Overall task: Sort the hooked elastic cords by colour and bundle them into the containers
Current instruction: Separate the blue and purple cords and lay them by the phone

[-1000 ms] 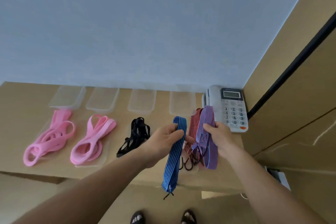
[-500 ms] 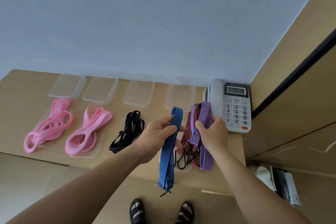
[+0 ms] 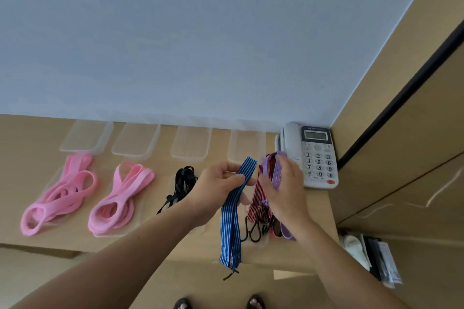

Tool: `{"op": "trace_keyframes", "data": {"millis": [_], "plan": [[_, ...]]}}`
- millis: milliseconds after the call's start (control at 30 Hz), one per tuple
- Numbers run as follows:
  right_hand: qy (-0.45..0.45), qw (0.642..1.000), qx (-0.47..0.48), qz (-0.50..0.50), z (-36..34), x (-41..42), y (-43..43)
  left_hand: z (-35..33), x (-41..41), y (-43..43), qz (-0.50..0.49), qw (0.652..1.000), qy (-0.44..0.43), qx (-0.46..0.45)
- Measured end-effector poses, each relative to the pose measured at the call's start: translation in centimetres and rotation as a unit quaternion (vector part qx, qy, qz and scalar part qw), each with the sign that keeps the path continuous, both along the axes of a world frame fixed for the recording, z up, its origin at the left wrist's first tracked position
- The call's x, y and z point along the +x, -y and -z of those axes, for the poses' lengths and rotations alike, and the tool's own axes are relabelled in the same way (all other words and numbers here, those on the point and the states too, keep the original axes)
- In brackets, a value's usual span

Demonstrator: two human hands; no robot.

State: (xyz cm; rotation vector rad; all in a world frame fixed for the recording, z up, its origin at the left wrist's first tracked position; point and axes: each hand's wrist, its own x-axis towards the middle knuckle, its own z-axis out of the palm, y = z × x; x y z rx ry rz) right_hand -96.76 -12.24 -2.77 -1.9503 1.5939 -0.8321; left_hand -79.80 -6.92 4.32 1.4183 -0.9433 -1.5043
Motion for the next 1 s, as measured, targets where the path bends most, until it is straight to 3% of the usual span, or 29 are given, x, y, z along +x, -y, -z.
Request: {"op": "trace_keyframes", "data": {"millis": [167,367,567,667,800,900,1000], "plan": [[0.048,0.984,0.039,-0.164,-3.4,2.6,-1.8,-2.4,1.8,-1.0,0.030,0.998,-0.055,-0.022],[0.061,0.985,-0.060,-0.148,-6.8,4.7,-1.8,-4.2,4.1,-2.8,0.075,0.990,-0.106,-0.053],[0.079,0.974,-0.142,-0.157,-12.3,6.9,-1.5,-3.8,6.2,-5.2,0.151,0.979,-0.137,-0.025],[0.081,0.978,-0.135,-0.138,-13.9,7.5,-0.8,-4.0,7.0,-5.8,0.172,0.970,-0.168,-0.045],[0.037,0.990,-0.055,-0.122,-12.4,7.3,0.1,-4.8,7.2,-5.7,0.092,0.967,-0.219,-0.096],[0.007,0.980,0.066,-0.186,-9.9,7.1,-0.7,-5.8,7.3,-4.7,-0.032,0.972,-0.181,-0.145],[0.076,0.953,0.169,-0.240,-8.4,8.3,-2.7,-6.1,7.1,-3.7,-0.132,0.967,-0.168,-0.140]]}}
